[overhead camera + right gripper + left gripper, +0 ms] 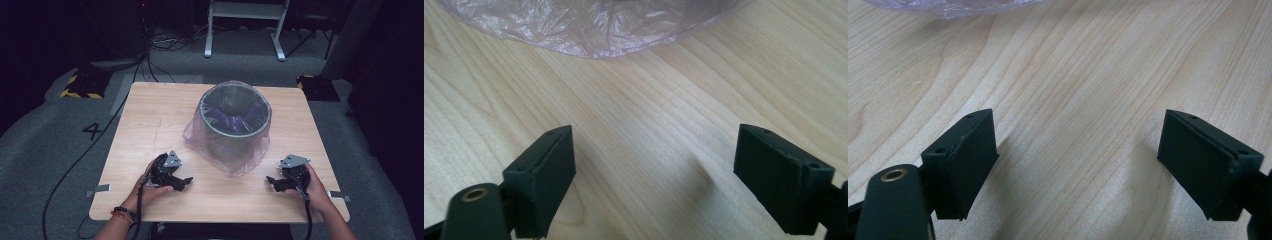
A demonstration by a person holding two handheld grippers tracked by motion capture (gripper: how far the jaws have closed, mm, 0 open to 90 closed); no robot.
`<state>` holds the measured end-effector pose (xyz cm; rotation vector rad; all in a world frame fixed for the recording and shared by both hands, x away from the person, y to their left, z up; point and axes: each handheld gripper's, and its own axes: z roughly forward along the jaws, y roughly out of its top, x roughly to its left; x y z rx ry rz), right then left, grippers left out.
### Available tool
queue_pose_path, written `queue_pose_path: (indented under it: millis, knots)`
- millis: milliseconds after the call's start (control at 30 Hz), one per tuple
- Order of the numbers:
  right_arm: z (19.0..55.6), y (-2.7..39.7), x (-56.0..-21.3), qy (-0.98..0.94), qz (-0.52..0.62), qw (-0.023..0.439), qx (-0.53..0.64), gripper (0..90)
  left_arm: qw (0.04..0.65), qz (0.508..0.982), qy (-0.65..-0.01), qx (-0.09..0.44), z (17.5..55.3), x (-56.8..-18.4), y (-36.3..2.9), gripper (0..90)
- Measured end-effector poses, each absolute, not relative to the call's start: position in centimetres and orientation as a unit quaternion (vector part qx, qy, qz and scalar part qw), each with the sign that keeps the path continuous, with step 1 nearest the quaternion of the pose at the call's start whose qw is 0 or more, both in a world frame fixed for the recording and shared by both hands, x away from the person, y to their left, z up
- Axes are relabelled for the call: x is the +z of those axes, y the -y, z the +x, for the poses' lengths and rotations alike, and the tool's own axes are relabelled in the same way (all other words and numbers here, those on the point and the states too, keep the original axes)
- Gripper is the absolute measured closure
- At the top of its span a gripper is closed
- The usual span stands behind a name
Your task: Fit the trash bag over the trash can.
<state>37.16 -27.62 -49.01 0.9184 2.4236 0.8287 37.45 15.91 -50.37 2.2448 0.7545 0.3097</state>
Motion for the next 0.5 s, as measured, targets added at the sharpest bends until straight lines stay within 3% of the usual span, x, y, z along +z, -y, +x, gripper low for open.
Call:
queue_pose_path:
  millis: [500]
  knots:
    - [36.0,31.0,-50.3,-0.827,0.386,0.19,0.362,15.9,0.368,0.874,-0.294,0.12,37.5,-50.4,-15.9,15.6]
